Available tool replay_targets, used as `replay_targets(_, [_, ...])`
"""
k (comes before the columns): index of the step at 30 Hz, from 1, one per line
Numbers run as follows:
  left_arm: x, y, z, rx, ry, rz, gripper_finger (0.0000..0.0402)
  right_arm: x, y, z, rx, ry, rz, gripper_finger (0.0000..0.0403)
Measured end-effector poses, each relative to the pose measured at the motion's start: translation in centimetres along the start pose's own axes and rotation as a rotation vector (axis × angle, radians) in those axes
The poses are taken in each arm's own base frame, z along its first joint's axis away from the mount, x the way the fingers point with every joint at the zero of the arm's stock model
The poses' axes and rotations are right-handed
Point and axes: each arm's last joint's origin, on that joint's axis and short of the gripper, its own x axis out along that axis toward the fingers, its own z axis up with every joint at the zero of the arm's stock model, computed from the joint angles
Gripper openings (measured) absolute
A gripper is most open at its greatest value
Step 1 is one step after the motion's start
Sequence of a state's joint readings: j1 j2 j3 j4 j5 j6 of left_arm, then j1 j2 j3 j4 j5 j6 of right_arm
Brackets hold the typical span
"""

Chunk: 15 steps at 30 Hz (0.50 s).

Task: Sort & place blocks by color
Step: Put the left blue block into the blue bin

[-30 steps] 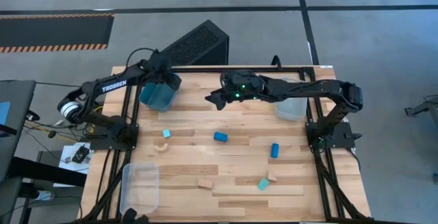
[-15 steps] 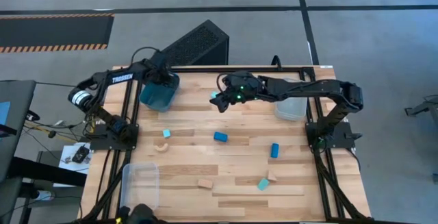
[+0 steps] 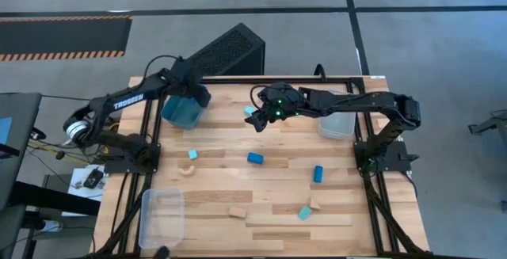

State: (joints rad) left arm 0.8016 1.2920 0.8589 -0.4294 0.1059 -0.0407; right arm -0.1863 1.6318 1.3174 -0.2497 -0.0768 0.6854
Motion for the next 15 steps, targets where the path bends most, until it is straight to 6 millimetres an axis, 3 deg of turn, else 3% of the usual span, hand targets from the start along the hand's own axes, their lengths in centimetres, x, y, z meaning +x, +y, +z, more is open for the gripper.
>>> replay_targets(9, [0.6,-8.2,0.2,0.392,-0.117,-0.445,0.0181,0.0,2.1,-2.1,0.079,0.014,-0.022,0.0264])
replay_targets(15, [2.5,-13.0,-1.0,0.564,-0.147,-0.564,0.0174,-2.6,4.0,-4.5,0.065,0.063,-0.111,0.0264])
